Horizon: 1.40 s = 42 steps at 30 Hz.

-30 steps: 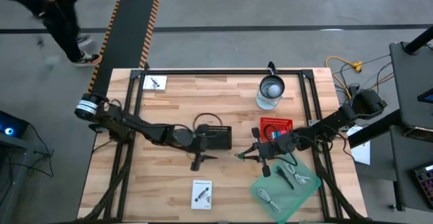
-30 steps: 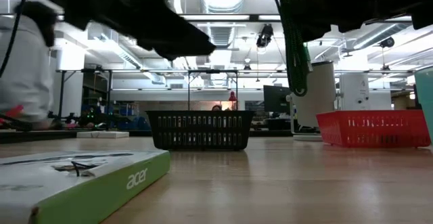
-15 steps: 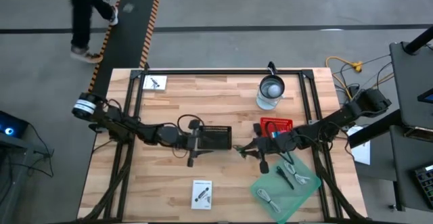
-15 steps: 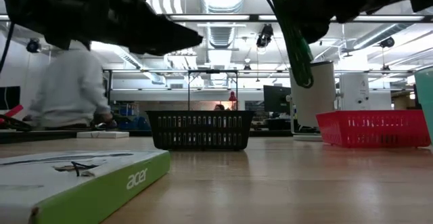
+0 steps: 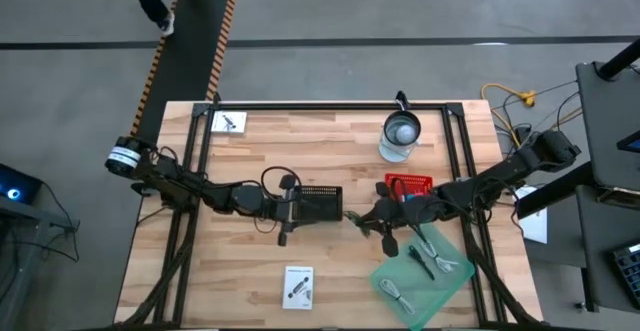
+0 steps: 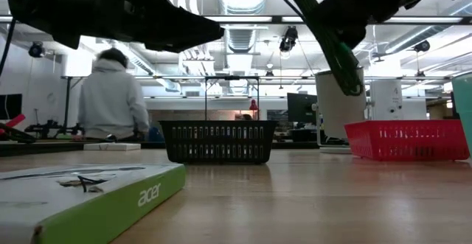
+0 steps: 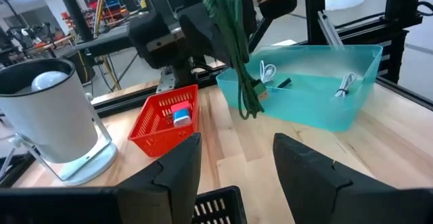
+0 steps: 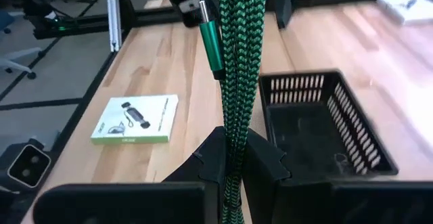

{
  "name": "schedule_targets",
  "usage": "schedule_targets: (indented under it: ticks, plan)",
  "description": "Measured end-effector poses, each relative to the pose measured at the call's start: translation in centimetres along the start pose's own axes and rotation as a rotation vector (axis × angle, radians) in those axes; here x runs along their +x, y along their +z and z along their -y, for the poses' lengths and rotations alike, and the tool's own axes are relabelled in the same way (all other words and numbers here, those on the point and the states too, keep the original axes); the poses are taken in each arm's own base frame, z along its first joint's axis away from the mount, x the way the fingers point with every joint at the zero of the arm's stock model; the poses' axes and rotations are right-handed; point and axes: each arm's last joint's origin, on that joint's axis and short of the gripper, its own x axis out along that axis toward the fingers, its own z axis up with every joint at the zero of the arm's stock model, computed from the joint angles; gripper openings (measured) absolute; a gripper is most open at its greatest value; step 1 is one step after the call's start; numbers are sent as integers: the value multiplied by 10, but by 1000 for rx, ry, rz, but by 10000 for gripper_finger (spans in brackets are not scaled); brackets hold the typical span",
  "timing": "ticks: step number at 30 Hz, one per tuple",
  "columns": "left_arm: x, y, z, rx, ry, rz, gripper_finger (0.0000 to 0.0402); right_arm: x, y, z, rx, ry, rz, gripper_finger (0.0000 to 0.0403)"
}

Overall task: Pick and place items into bin
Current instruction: Put the green charger cable into the blue bin

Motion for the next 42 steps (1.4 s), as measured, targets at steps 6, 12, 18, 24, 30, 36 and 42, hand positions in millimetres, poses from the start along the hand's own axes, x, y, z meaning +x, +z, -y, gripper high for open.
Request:
schedule_targets:
  ticks: [6, 12, 18, 24, 30, 36, 42]
  plan:
    - [0, 0, 0, 6, -1, -4, 169, -1, 0, 0, 89, -36, -103, 26]
    - [0, -1, 0, 7, -2, -9, 169, -3, 13, -7, 165, -34, -114, 26]
    - [0, -1, 0, 6, -2, -9, 169, -7, 27, -12, 163, -56, -183, 26]
    - [0, -1, 0, 6, -2, -9, 169, -10, 26, -10, 224, -98, -245, 26]
    - [0, -1, 0, 6, -2, -9, 169, -12, 20, -12, 302, -121, -295, 26]
    - [0, -1, 0, 5, -3, -10, 169, -15, 15, -16, 368, -134, -330, 26]
    - [0, -1, 0, 5, -2, -9, 169, -17, 11, -18, 431, -151, -368, 26]
